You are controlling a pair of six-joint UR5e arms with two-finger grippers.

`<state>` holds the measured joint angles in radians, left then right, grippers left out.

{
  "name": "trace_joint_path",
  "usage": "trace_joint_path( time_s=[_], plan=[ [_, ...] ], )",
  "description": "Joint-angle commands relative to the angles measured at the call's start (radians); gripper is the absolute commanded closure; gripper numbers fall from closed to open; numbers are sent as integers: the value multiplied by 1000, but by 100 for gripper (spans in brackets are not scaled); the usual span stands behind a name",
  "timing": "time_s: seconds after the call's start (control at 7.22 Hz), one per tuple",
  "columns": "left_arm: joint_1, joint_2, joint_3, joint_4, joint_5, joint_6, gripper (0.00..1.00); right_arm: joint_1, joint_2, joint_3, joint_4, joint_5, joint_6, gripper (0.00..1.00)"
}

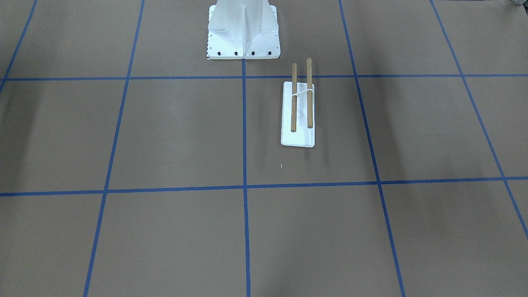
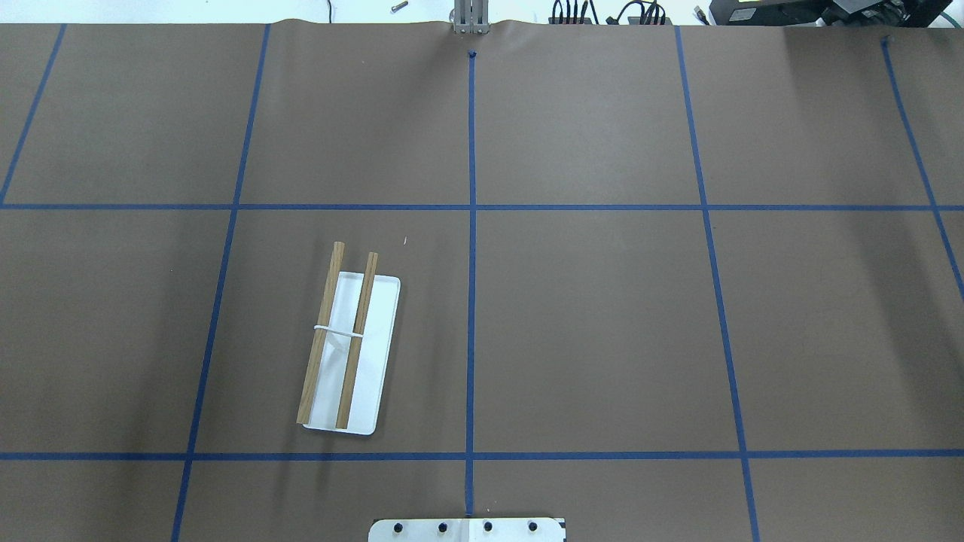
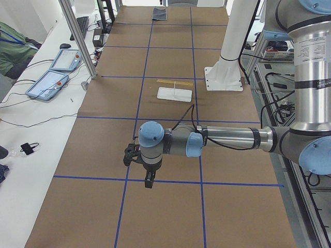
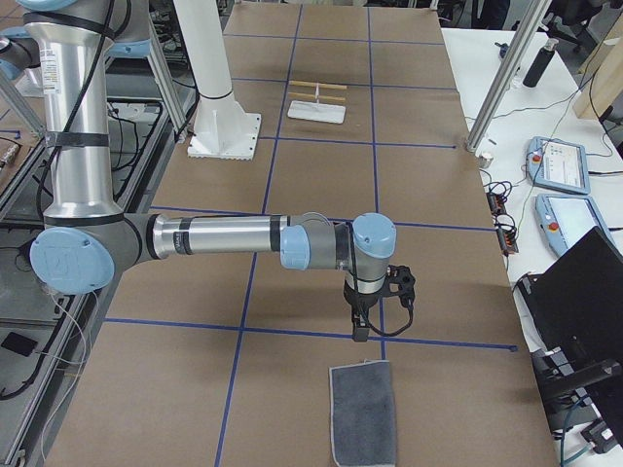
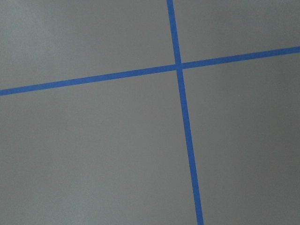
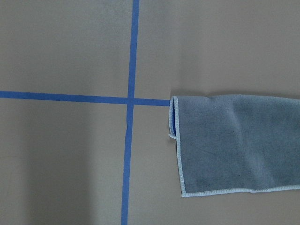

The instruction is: Hang towel on rack

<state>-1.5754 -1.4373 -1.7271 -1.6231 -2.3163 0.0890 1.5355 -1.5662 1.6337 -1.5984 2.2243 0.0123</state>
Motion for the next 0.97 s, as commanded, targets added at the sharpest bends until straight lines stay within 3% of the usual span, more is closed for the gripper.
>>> trace_joint_path(
  time_s=[0.0,0.42,0.83],
  plan=[
    [0,-2,-5,-1,0,-6,1,-2,0,0,0,0,0,0],
    [0,-15,-26,-1,8,3,1,-2,0,8,2,8,-5,0],
    [0,-93,-26,-1,11,-3,1,-17,23,77,18,3,1,0]
  ],
)
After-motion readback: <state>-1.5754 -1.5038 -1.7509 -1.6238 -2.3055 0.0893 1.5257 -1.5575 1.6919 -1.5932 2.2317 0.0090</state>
